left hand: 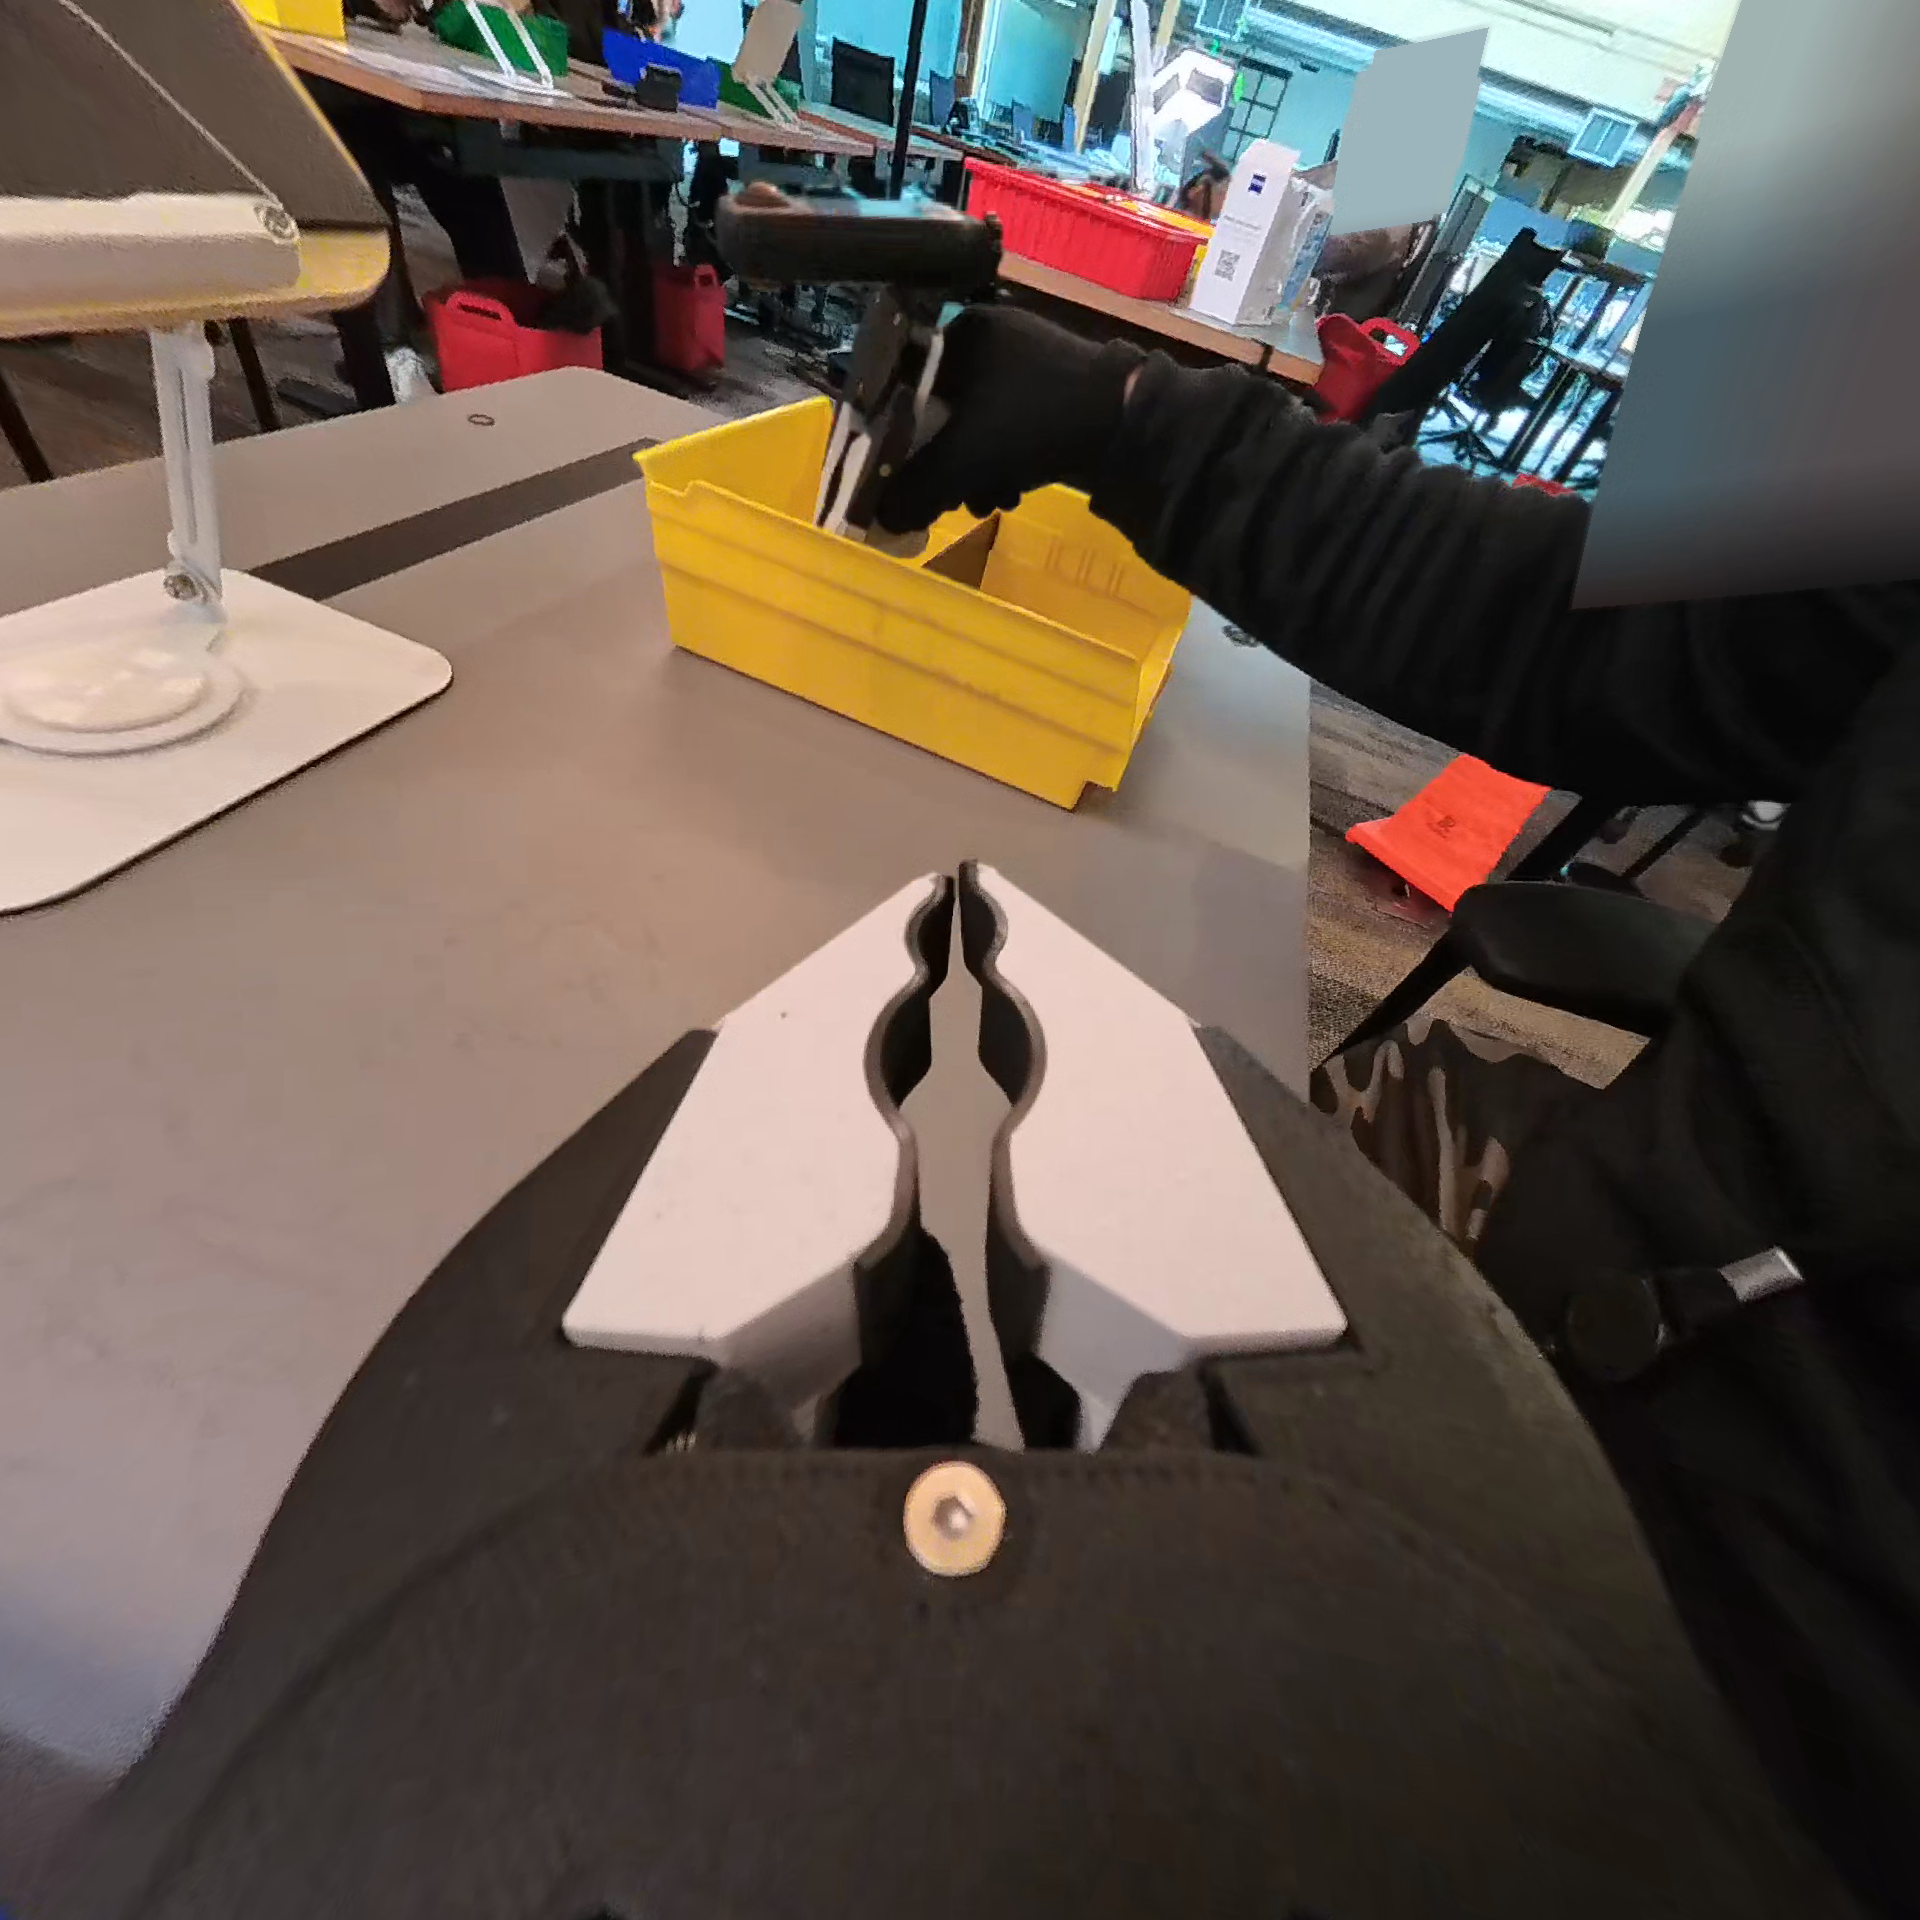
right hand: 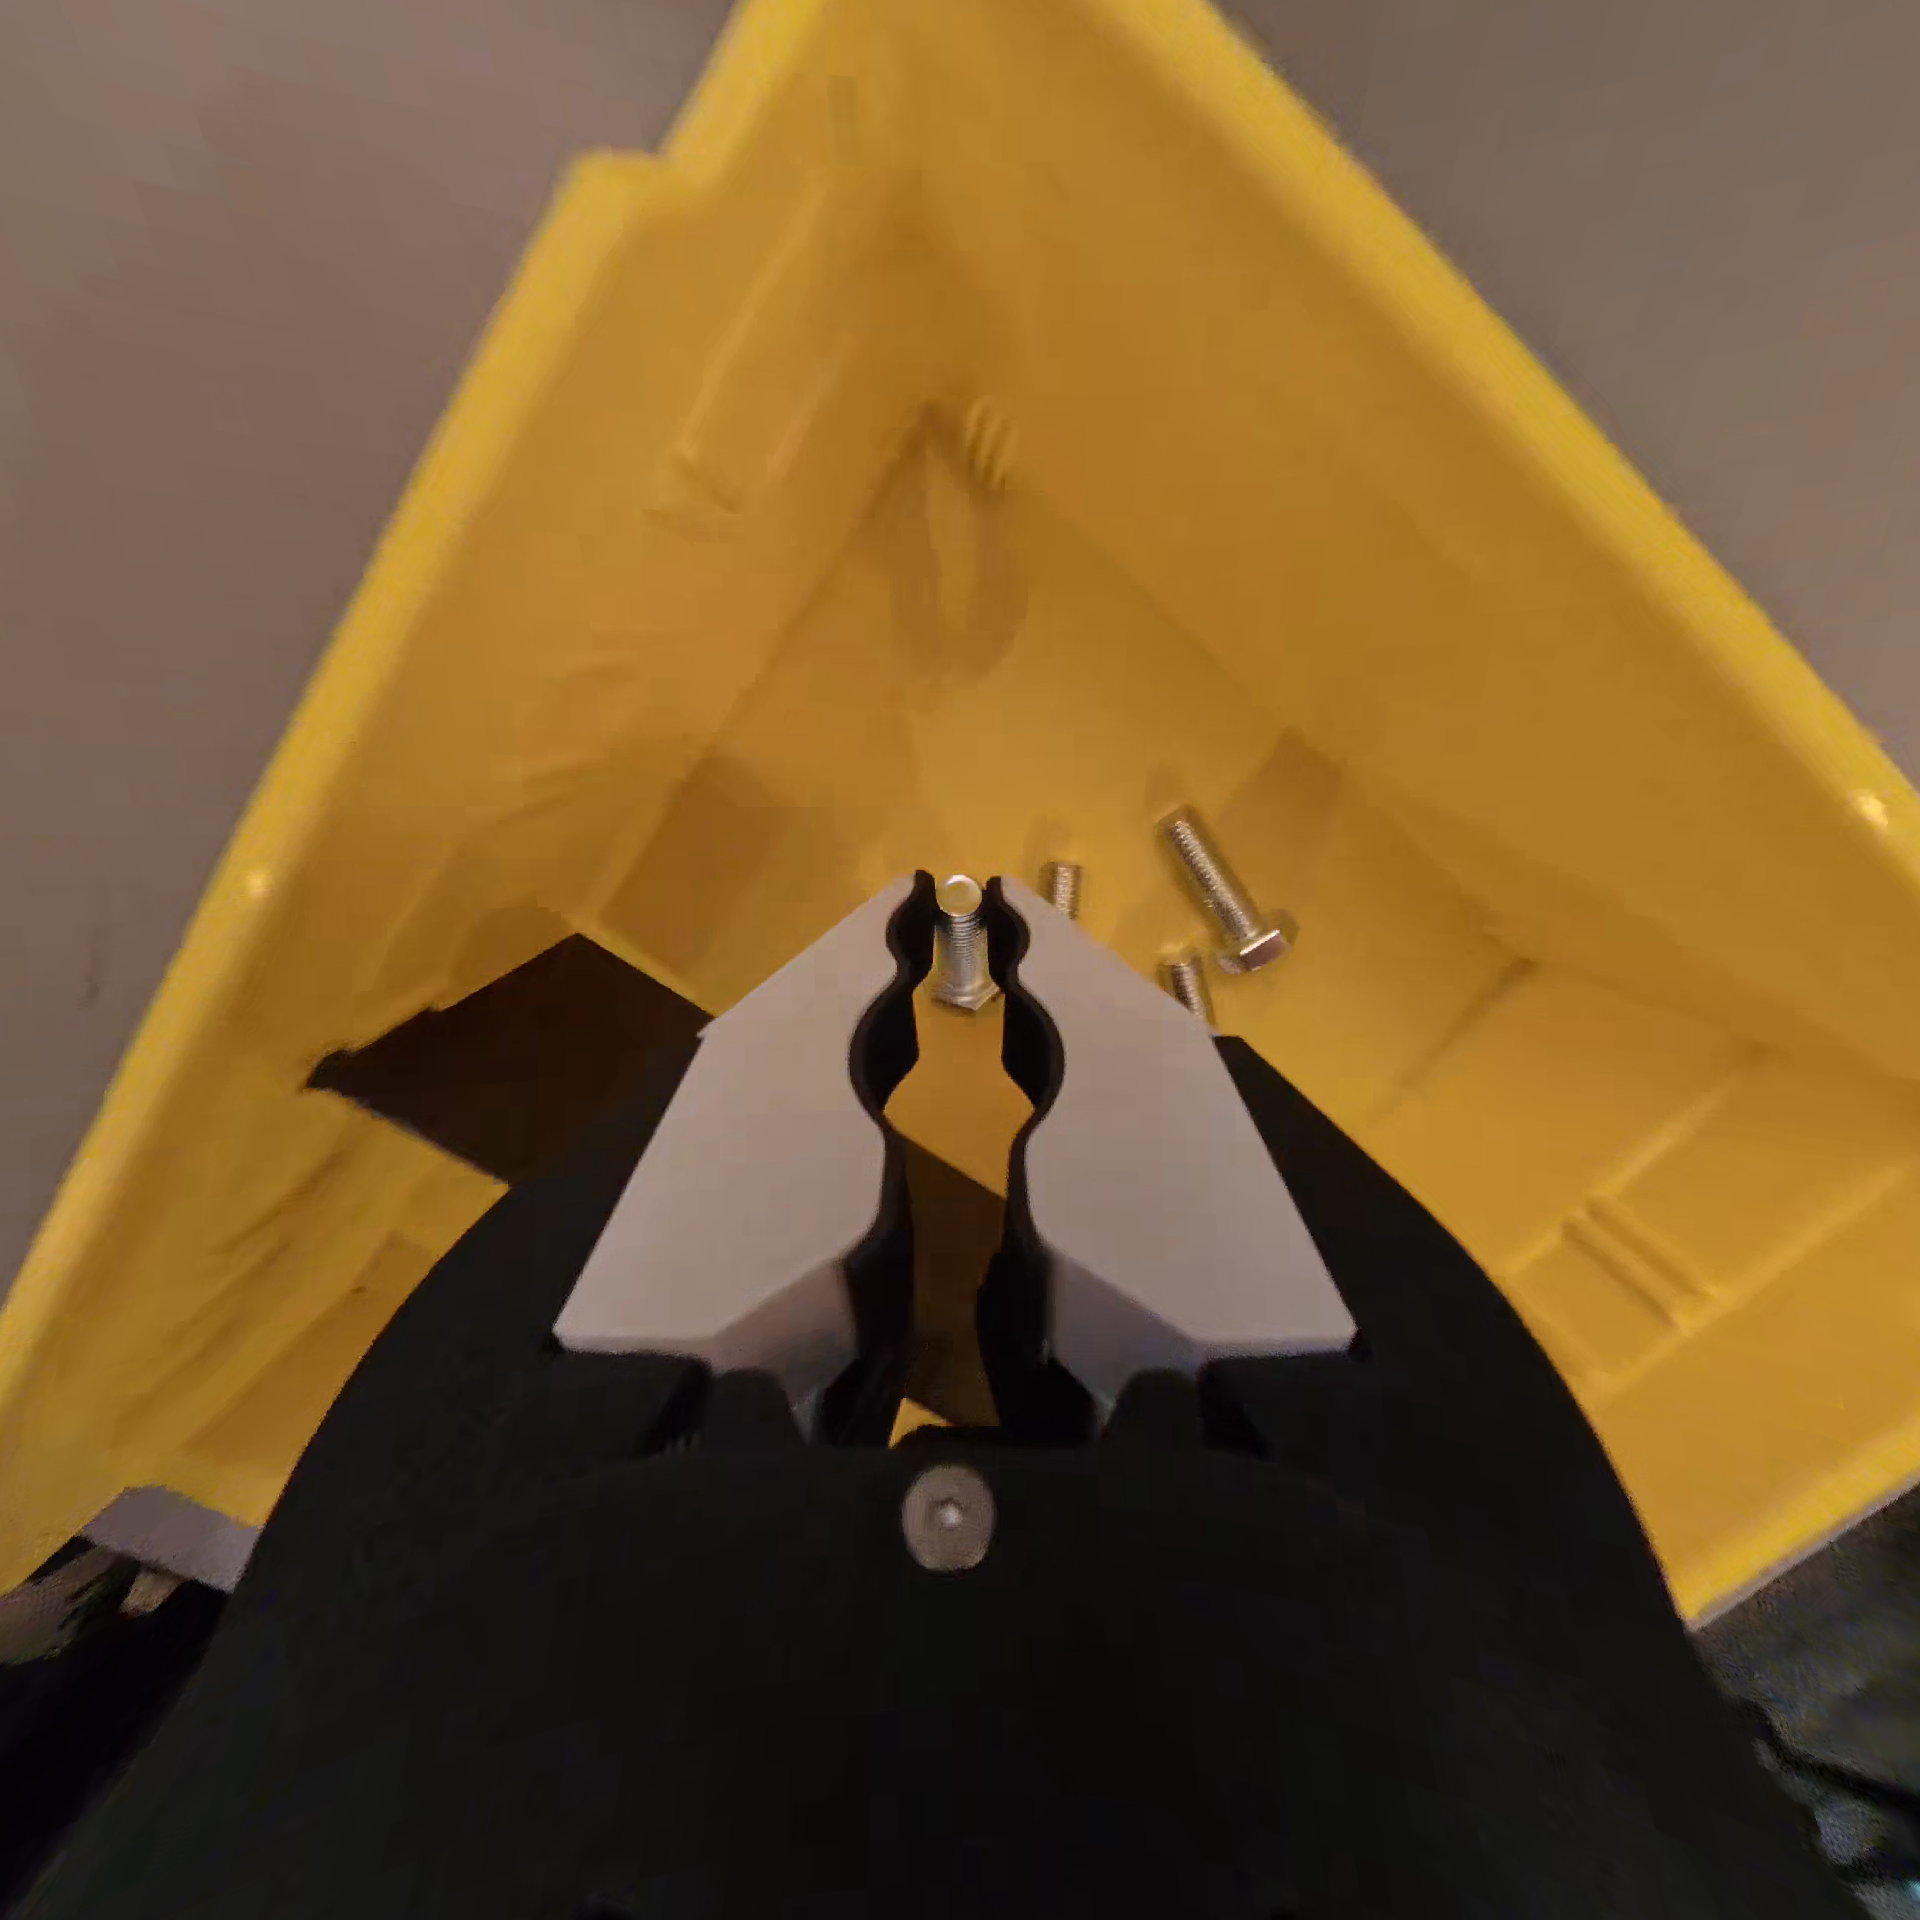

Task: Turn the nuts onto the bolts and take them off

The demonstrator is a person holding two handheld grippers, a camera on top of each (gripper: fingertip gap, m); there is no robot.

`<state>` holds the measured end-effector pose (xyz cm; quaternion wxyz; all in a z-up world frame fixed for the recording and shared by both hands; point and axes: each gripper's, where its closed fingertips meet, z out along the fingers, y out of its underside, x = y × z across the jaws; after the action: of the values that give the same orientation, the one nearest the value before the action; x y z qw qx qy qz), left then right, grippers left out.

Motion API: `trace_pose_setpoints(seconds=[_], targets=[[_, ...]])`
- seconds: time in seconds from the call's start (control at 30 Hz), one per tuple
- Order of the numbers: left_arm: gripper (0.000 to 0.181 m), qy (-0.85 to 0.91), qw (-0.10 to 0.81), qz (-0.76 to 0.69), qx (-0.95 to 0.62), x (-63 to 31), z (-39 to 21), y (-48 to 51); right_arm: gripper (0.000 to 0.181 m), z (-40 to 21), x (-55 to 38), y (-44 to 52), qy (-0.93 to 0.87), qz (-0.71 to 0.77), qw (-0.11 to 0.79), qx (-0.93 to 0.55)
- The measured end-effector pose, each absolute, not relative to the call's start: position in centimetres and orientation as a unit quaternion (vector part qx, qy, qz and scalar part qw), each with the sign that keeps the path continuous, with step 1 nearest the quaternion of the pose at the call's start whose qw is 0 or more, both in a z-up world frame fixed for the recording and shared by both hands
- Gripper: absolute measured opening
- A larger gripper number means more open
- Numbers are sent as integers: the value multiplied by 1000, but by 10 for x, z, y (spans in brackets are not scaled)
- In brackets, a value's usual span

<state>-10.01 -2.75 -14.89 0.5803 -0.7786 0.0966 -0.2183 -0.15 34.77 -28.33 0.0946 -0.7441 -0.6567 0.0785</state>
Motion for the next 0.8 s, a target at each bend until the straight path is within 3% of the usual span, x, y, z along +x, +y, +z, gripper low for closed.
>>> trace_pose_setpoints(seconds=[0.1,0.2,0.33,0.53,0.8], targets=[[0,89,578,-217,-782,-100,-155,-30,11,-297,-2,353,-646,71,71,-757],[1,86,575,-210,-786,-100,-163,-34,43,-288,-5,359,-630,66,92,-768],[4,72,573,-203,-791,-98,-175,-37,35,-226,-21,331,-629,123,182,-746],[17,52,551,-115,-825,-110,-197,-37,28,-120,-50,201,-660,260,313,-632],[38,0,515,-59,-855,-125,-228,-37,55,-135,-95,38,-659,395,299,-566]])
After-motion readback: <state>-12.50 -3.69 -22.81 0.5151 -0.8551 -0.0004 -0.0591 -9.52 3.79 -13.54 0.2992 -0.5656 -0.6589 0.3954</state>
